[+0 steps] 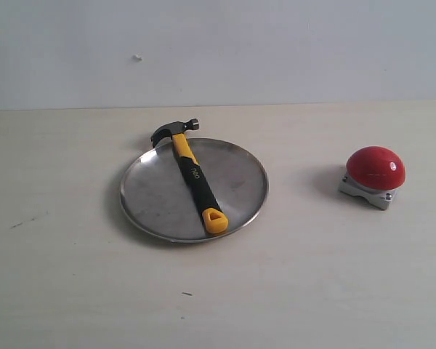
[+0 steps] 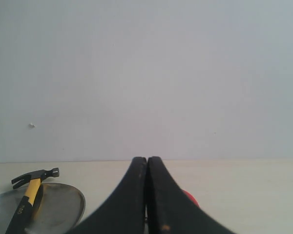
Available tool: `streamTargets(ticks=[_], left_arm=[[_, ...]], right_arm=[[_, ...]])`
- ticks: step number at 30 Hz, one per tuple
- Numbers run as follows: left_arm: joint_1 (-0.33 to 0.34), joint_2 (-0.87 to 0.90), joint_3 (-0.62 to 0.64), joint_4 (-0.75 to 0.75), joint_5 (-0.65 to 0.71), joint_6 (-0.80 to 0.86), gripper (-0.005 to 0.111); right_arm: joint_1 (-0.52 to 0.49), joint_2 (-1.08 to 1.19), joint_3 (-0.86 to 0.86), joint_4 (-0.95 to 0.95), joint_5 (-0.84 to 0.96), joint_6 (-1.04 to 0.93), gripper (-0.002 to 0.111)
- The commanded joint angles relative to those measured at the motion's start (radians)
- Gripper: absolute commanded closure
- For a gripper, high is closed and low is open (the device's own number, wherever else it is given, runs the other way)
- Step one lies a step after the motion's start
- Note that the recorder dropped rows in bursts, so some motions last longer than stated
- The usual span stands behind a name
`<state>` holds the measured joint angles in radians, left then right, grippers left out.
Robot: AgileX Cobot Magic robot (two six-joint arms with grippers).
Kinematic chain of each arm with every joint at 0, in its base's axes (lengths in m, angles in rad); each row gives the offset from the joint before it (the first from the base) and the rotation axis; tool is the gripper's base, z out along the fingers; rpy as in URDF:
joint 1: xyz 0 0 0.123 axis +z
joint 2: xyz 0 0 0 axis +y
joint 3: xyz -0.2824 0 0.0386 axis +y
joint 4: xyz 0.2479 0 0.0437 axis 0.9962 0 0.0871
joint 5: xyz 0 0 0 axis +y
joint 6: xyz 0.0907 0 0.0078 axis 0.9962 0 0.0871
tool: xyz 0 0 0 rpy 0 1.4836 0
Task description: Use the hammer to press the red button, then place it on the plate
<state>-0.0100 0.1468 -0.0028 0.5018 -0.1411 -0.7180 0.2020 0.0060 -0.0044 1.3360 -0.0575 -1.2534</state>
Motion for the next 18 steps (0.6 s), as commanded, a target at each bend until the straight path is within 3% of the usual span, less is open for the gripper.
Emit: streamTargets(ticks=[1, 4, 9, 18], left_arm=[[0.002, -0.004, 0.003, -0.443, 0.042, 0.469, 0.107], [0.002, -0.022, 0.003, -0.502, 0.042, 0.561, 0.107], [0.002, -0.138, 0.003, -0.435, 0.046, 0.563, 0.107], [0.0, -0.147, 0.003, -0.435, 0.042, 0.555, 0.107]], right_arm=[[-0.004, -0.006, 0.004, -0.007, 0.001, 0.002, 0.108], [-0.004, -0.006, 0.004, -0.007, 0.001, 0.002, 0.108], [-0.004, -0.006, 0.004, -0.007, 0.001, 0.002, 0.108], [-0.004, -0.006, 0.004, -0.007, 0.001, 0.002, 0.108]])
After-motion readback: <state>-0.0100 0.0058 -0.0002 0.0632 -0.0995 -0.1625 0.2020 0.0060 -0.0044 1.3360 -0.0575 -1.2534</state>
